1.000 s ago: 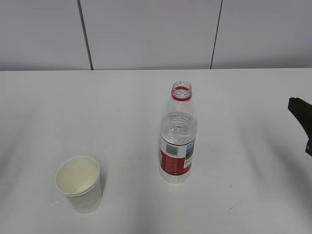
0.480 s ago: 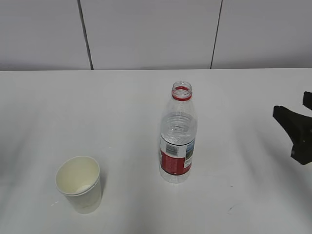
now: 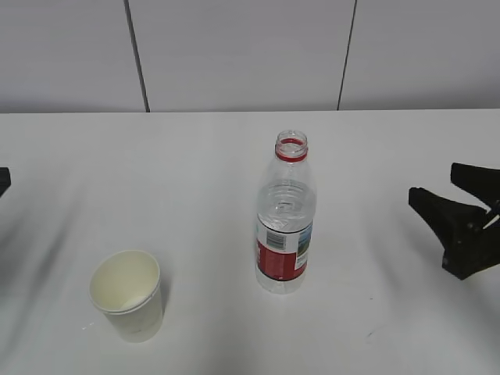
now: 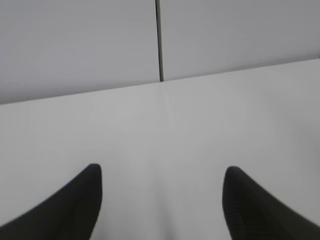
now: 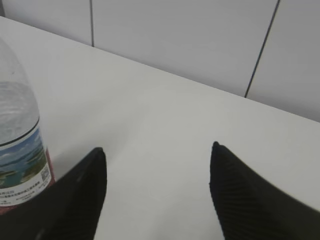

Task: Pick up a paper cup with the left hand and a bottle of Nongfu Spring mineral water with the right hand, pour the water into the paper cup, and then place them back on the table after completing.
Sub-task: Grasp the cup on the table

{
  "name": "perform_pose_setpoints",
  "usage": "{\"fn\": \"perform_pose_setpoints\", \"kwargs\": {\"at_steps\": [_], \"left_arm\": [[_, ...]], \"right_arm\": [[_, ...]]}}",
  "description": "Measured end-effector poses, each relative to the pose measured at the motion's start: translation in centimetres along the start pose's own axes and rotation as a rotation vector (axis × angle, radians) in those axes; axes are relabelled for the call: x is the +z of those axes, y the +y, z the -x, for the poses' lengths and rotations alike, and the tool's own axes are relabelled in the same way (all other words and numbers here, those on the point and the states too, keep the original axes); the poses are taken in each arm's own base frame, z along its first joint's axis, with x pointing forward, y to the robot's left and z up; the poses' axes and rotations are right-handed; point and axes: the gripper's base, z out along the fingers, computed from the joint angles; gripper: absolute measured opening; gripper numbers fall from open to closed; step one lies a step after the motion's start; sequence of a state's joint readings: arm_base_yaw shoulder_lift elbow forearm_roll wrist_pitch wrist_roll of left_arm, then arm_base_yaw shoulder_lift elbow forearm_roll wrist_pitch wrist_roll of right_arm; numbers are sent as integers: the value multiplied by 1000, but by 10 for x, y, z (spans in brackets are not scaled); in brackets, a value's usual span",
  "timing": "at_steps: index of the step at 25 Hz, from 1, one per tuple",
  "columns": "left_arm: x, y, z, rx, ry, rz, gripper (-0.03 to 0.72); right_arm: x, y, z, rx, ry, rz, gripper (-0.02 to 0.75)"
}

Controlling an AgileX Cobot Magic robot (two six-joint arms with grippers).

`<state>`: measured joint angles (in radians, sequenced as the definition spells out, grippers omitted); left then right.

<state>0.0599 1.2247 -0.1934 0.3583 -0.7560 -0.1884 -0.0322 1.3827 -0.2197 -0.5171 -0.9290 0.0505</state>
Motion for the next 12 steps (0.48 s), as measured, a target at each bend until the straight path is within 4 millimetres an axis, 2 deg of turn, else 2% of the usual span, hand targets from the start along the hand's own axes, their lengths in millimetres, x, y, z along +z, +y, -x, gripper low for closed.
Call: {"fn": "perform_pose_setpoints", "kwargs": {"at_steps": [5, 12], "left_arm": [[8, -5, -13, 1, 75, -75, 468], [11, -24, -29, 100, 159, -315, 467]], "right_arm": [[7, 4, -11, -2, 17, 48, 482], [17, 7, -21, -18, -1, 100, 482]]}}
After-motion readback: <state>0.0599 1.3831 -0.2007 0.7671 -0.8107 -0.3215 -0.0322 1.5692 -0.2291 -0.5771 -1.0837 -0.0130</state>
